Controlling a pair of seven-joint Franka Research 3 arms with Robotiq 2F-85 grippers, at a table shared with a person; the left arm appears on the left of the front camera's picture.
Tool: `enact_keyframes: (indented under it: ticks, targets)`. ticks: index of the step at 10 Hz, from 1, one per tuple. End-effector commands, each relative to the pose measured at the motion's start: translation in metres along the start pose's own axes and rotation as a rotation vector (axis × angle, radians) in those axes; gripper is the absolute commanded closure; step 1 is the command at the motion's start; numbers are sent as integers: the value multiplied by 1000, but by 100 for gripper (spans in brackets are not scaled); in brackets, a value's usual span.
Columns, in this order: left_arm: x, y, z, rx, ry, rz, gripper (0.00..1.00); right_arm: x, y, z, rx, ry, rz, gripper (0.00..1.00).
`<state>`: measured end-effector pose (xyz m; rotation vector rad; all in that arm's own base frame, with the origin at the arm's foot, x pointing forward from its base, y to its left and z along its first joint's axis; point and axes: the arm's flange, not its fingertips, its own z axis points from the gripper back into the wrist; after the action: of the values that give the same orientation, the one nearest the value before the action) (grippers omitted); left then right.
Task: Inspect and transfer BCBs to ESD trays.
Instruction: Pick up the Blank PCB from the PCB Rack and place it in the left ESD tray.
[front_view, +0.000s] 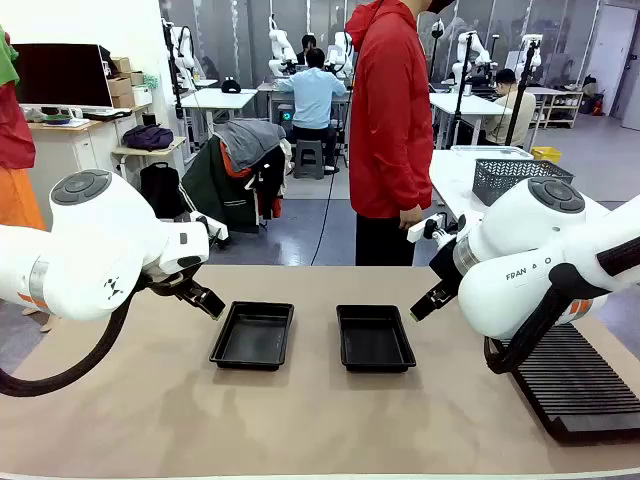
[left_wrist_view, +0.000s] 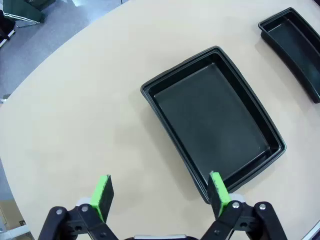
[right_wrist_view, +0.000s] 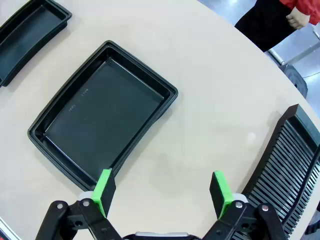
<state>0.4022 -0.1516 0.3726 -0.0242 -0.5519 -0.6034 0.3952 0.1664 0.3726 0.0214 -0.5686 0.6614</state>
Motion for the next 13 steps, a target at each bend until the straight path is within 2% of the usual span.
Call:
enact_keyframes:
  ticks: [1, 12, 13]
  targets:
    - [0, 0, 0, 0, 0, 0, 0, 0, 0, 0, 0, 0, 0, 0]
    - [0, 0, 0, 0, 0, -1, 0, 0, 0, 0, 0, 0, 1, 0]
    - [7, 2, 12, -18, 8, 19, 0, 8, -1, 16, 25, -10, -45, 0]
